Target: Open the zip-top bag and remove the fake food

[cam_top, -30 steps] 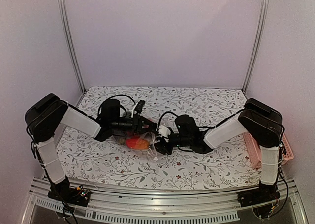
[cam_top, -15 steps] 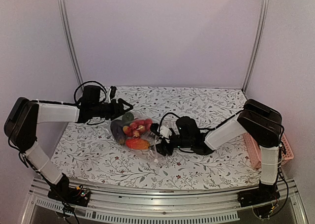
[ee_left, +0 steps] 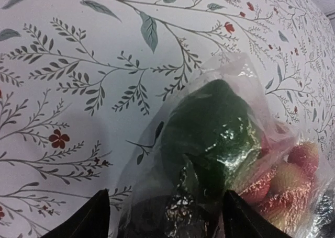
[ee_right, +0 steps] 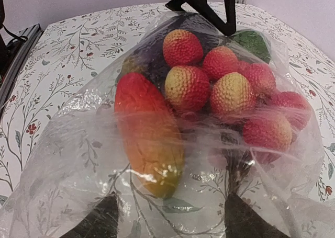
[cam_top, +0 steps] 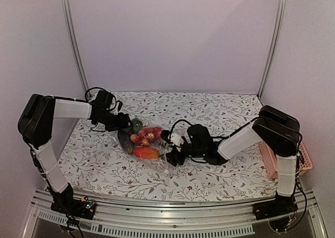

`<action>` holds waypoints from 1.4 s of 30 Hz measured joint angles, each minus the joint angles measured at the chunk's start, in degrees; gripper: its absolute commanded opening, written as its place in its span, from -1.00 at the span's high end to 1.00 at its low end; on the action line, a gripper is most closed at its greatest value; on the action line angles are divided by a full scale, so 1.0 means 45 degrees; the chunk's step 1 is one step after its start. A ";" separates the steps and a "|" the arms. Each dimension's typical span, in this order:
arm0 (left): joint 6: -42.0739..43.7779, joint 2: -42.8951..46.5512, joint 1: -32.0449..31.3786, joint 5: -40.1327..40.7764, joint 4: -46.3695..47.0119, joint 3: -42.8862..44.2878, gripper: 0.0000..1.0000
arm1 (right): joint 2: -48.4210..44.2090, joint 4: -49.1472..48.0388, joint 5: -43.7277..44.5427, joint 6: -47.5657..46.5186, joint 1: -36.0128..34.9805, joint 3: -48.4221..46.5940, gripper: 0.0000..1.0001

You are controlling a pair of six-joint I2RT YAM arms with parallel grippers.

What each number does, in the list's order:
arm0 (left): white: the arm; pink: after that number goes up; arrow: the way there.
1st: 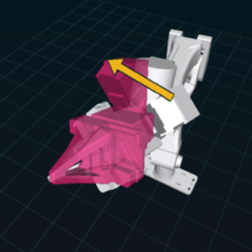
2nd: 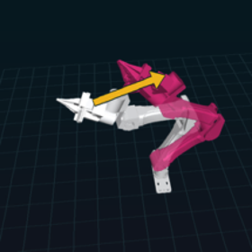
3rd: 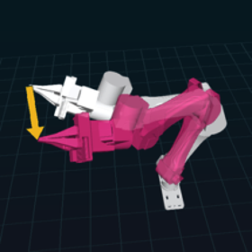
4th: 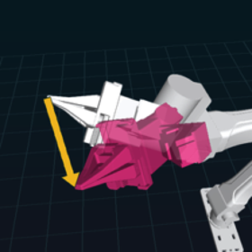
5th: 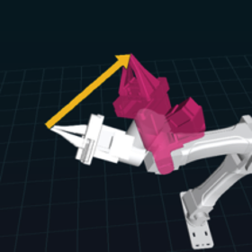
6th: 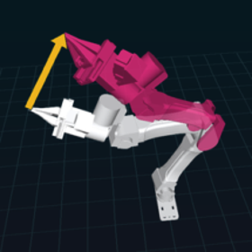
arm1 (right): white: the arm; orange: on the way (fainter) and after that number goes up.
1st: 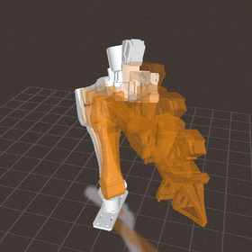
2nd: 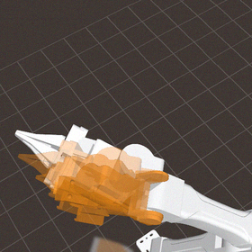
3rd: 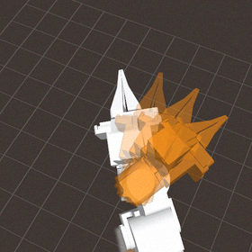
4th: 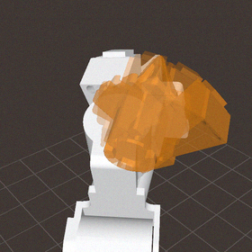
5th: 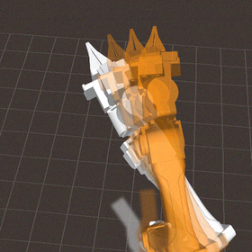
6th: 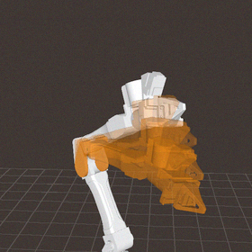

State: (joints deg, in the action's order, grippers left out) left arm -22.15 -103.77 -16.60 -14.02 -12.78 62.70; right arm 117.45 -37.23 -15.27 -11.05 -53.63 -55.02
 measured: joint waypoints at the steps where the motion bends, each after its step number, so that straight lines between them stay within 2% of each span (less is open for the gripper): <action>1: 0.0019 -0.0146 0.0000 -0.0019 -0.0058 -0.0039 -0.32 | 0.0000 0.0005 0.0039 0.0029 0.0000 -0.0005 -0.41; 9: 0.0078 -0.0301 -0.0141 -0.0661 0.0330 -0.0661 0.72 | 0.0000 0.0228 0.0170 0.0233 0.0000 -0.0291 -0.46; 13: -0.0068 -0.0301 -0.0277 -0.0908 0.0680 -0.0889 1.00 | 0.0034 0.0583 0.0107 0.0223 0.0000 -0.0767 -0.48; 24: -0.0379 -0.0272 -0.0335 -0.1336 0.1166 -0.1219 1.00 | 0.0724 0.1773 -0.0879 -0.0471 0.0000 -0.1647 -0.55; 32: -0.0427 -0.0277 -0.0335 -0.1511 0.1258 -0.1219 1.00 | 0.1282 0.2739 -0.1200 -0.1146 0.0000 -0.2535 -0.47; 36: -0.0437 -0.0277 -0.0335 -0.1559 0.1273 -0.1219 1.00 | 0.1287 0.3317 -0.1355 -0.1447 0.0000 -0.2535 -0.25; 42: -0.0476 -0.0277 -0.0335 -0.1579 0.1355 -0.1224 1.00 | 0.1248 0.4007 -0.1273 -0.1705 0.0000 -0.2497 0.22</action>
State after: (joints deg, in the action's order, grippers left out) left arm -24.29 -105.01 -18.11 -21.12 -6.68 57.19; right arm 123.07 -19.20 -20.99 -18.72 -53.63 -66.26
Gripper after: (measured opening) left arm 0.004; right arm 0.472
